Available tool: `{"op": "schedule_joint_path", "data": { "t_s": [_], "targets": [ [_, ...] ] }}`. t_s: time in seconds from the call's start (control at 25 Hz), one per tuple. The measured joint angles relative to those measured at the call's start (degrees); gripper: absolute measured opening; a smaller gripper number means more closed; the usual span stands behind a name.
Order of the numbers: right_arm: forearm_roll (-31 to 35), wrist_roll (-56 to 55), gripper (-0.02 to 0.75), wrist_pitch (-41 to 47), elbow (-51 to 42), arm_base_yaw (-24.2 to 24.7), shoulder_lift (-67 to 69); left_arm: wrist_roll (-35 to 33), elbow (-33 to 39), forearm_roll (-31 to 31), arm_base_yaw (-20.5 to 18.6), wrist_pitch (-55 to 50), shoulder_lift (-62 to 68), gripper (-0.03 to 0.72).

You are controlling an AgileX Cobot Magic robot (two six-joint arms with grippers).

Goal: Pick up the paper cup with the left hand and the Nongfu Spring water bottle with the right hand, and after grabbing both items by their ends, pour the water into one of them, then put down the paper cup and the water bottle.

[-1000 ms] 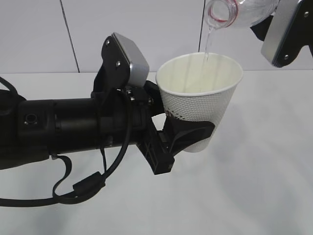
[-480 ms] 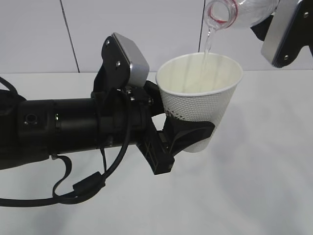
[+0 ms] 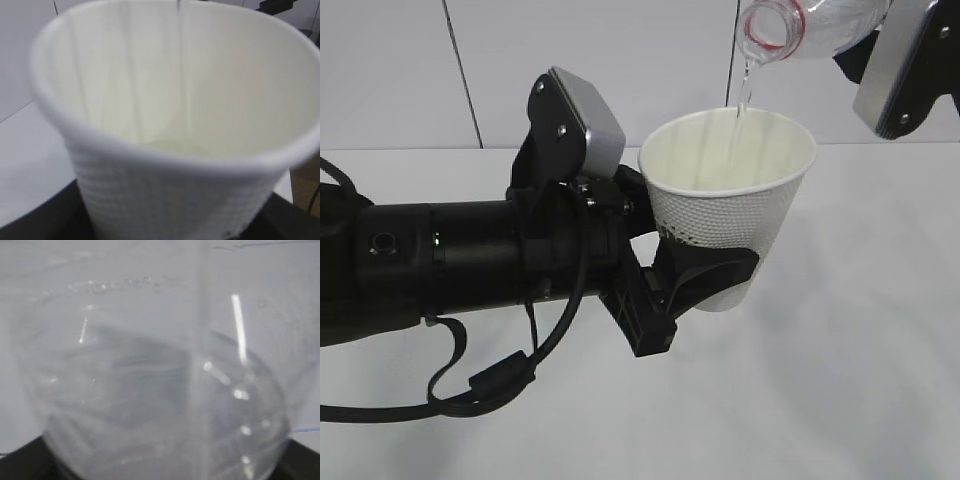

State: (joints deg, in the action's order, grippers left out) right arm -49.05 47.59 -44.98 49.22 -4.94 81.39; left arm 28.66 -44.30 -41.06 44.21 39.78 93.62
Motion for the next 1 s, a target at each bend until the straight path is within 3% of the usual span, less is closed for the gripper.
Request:
{"op": "schedule_joint_path", "data": {
  "t_s": [1.0],
  "targets": [
    [0.0, 0.04, 0.519, -0.14, 0.0, 0.0, 0.0, 0.0, 0.0, 0.0, 0.0, 0.0, 0.0, 0.489]
  ]
}}
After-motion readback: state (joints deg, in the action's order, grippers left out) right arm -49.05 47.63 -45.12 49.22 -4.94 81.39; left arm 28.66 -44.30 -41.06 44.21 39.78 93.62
